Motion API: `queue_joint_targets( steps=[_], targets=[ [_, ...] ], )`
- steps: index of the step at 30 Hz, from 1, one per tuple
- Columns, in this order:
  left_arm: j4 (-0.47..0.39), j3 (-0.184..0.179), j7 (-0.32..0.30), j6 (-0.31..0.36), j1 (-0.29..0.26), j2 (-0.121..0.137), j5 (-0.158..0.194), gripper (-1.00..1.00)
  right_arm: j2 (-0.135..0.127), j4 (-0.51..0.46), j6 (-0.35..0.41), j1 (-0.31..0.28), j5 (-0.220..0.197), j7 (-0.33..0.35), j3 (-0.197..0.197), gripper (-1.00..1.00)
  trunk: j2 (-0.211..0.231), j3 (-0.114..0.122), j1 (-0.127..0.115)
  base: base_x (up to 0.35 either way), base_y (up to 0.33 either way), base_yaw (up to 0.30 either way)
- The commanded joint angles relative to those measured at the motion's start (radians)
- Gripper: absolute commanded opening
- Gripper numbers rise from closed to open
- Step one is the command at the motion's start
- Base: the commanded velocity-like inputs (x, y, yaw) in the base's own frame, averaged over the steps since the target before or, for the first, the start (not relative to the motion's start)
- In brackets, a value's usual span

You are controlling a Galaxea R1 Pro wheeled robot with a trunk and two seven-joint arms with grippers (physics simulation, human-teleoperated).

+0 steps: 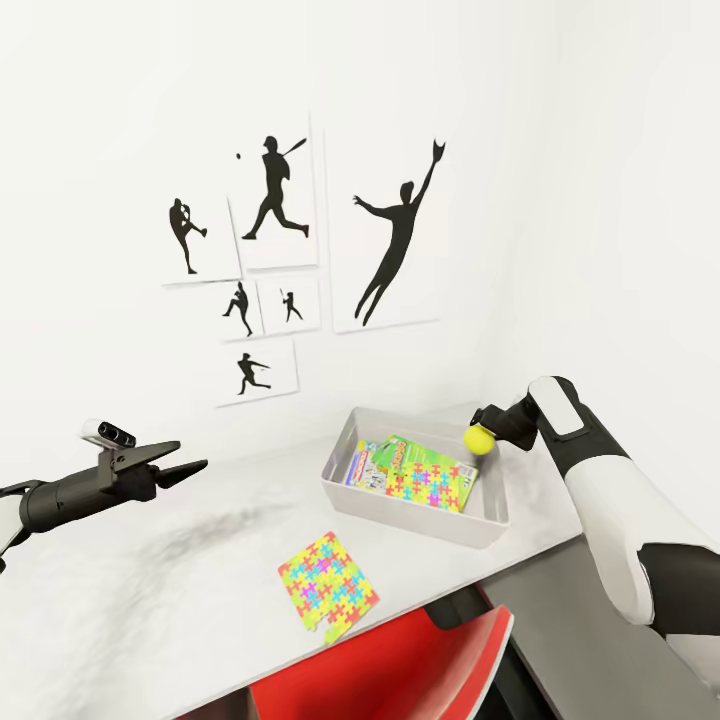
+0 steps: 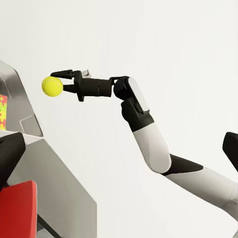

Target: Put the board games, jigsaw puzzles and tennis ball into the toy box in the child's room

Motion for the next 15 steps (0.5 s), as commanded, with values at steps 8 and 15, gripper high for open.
queue_joint_targets(
  steps=[8,15],
  targets=[
    [0.001,-0.002,-0.003,0.003,-0.002,0.001,0.001,1.00,-0.001,-0.001,-0.001,-0.001,-0.013,-0.012,0.003,-1.00,-0.002,-0.002,0.001,0.096,-0.010,0.000],
    [0.001,-0.002,-0.003,0.003,-0.001,0.000,0.001,1.00,-0.001,-0.001,-0.001,-0.001,-0.013,-0.012,0.003,-1.00,-0.002,-0.002,0.001,0.063,0.000,0.000]
  ],
)
